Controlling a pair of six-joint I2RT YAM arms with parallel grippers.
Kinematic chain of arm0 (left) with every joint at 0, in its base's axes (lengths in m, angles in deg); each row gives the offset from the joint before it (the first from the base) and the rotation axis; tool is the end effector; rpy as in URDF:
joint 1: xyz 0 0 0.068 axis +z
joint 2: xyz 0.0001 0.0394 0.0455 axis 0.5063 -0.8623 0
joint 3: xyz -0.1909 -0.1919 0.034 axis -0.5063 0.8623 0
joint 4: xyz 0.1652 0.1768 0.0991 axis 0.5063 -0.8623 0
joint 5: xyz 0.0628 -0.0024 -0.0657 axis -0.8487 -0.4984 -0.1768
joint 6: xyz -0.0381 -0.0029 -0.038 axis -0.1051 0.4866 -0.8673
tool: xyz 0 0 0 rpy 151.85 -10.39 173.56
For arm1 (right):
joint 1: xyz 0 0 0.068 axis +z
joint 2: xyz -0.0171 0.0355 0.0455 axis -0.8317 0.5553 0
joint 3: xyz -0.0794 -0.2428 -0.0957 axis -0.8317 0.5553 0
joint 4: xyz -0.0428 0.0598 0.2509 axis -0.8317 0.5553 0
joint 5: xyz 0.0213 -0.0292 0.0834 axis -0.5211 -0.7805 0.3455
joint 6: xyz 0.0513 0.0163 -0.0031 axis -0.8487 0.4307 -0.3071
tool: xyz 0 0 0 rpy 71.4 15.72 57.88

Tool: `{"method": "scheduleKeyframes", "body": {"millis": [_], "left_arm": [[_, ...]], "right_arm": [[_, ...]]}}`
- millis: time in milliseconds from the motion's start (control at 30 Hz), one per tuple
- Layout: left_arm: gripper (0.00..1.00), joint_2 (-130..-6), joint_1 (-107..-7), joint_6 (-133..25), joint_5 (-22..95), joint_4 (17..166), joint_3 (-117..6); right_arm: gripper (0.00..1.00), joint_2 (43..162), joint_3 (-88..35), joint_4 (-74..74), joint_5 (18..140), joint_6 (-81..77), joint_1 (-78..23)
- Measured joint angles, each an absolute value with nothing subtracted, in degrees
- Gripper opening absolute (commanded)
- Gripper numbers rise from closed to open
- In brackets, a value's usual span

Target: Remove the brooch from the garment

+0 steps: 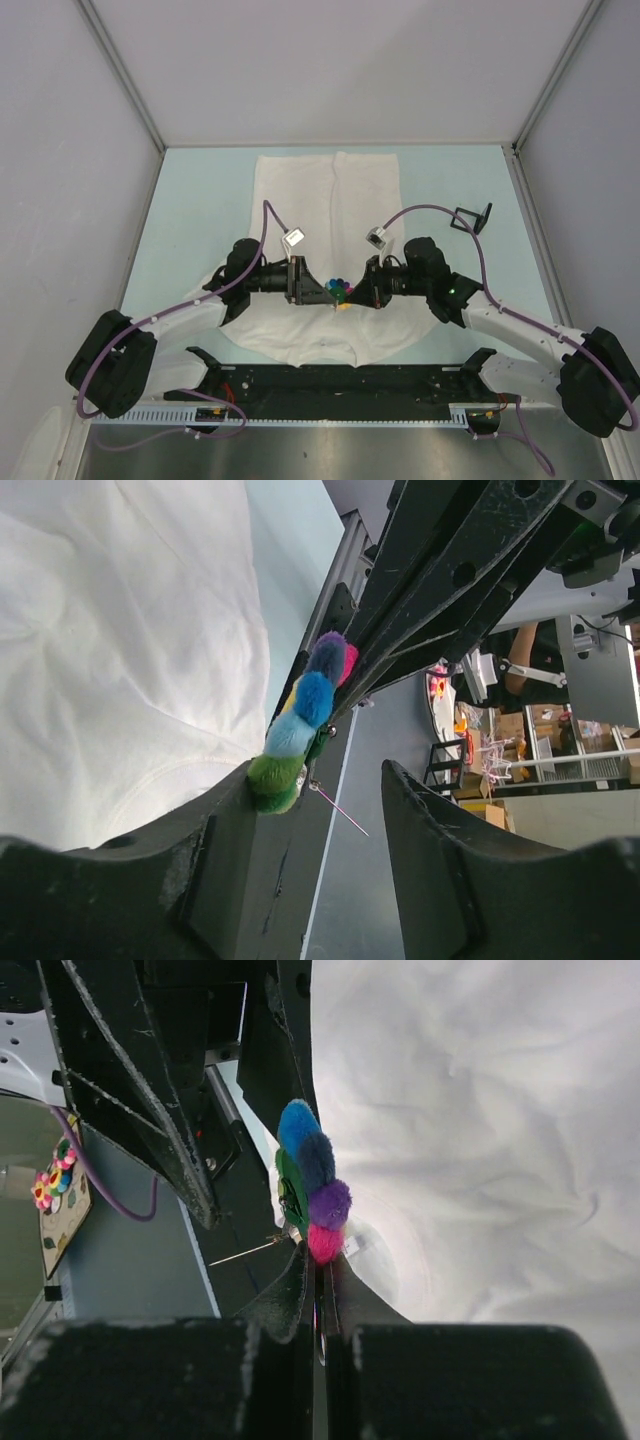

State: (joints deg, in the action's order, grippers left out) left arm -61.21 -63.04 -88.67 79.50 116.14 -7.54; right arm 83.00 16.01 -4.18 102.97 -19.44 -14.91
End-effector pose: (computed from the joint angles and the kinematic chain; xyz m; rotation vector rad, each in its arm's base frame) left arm 0.1812 -0.1489 0.2024 0.4663 2.1151 -1.7128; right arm 0.1625 0.1682 0.2370 -0.7079 2.0612 1.2567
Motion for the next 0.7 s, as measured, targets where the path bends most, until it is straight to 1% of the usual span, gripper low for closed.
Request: {"method": "scheduleKeyframes", "body": {"millis": [67, 100, 133, 167, 267, 300, 367, 400, 433, 467, 500, 567, 600, 667, 700], "left_arm": [[0.49, -61.2, -63.0, -89.0, 79.6, 116.6, -7.5], [0.44, -61.2, -63.0, -89.2, 79.6, 117.0, -7.5], [0.41, -61.2, -63.0, -89.3, 79.6, 117.3, -7.5], [0.35, -61.2, -63.0, -89.5, 79.5, 117.3, -7.5], [0.27, -61.2, -63.0, -89.6, 79.4, 117.3, -7.4], [0.22, -61.2, -63.0, -89.6, 79.4, 117.3, -7.2], [0.04, -61.2, -62.9, -89.6, 79.4, 117.4, -7.0], [0.00, -61.2, -62.9, -89.6, 79.4, 117.4, -6.8], [0.01, -61.2, -62.9, -89.8, 79.4, 117.5, -6.7], [0.00, -61.2, -62.9, -89.8, 79.4, 117.7, -6.5], [0.00, -61.2, -62.9, -89.9, 79.4, 117.8, -6.5], [0.00, -61.2, -62.9, -90.1, 79.0, 117.8, -6.5], [0.00, -61.2, -62.9, -90.2, 78.9, 117.8, -6.5], [0.00, -61.2, -62.9, -90.7, 78.8, 117.8, -6.5], [0.00, -61.2, -62.9, -91.1, 78.7, 117.8, -6.5]], "right_arm": [[0.00, 83.2, 16.1, -4.7, 103.8, -19.7, -14.9], [0.00, 83.4, 16.1, -5.1, 104.3, -19.8, -14.9], [0.00, 83.5, 16.1, -5.3, 104.5, -19.9, -14.9], [0.00, 83.6, 16.1, -5.6, 104.9, -20.1, -14.9], [0.00, 83.6, 16.4, -6.5, 105.8, -20.6, -15.1], [0.00, 83.6, 16.4, -6.5, 106.1, -20.7, -15.2], [0.00, 83.6, 16.4, -6.5, 106.3, -21.1, -15.1], [0.00, 83.6, 16.4, -6.5, 106.3, -21.2, -15.2], [0.01, 83.6, 16.4, -6.4, 106.2, -21.3, -15.2], [0.04, 83.6, 16.5, -6.4, 106.1, -21.6, -15.2], [0.18, 83.6, 16.5, -6.3, 105.9, -21.9, -15.1], [0.31, 83.6, 16.5, -6.3, 105.0, -22.4, -15.1], [0.43, 83.6, 16.5, -6.2, 104.4, -23.0, -15.1], [0.54, 83.6, 16.6, -5.6, 102.4, -23.6, -15.1], [0.64, 83.5, 16.6, -5.1, 101.2, -23.9, -15.1]]}}
